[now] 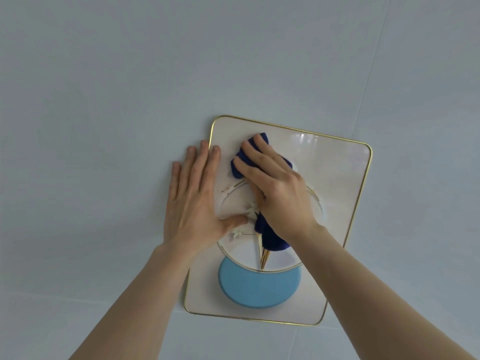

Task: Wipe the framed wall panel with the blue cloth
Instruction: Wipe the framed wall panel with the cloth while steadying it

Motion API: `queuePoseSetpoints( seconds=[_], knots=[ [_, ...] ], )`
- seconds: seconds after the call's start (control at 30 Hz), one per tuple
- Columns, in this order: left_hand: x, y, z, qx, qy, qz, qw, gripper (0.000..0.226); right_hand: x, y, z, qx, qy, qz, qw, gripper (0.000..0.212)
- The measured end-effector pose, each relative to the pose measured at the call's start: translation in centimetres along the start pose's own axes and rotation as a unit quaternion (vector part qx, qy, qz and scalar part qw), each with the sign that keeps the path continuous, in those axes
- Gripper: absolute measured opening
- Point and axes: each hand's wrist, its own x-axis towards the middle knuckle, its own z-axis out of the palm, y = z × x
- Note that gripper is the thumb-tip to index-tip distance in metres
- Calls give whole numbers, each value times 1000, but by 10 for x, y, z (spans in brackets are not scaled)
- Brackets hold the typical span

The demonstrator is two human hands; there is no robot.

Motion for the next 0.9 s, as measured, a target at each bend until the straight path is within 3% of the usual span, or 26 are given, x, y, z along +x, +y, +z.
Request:
queuePoseSetpoints(
  seconds=[0.1, 0.3, 0.53, 0.73, 0.9],
  knots=[
    [1, -5, 7, -13, 13, 2, 1000, 140, 4, -2, 19, -29, 5, -25, 999, 29],
    [0, -10, 14, -27, 31, 10, 999, 140, 10, 3, 21, -36, 5, -53, 998, 46],
    [0, -9, 5, -24, 12, 15, 1000, 141, -30, 10, 7, -45, 43, 66, 996, 37],
    [-1, -7, 5, -22, 18, 10, 1000, 140, 2, -1, 23, -43, 111, 131, 984, 35],
    [-1, -4, 5, -21, 20, 1, 1000, 139, -14, -14, 24, -7, 16, 37, 999, 30]
  ],
)
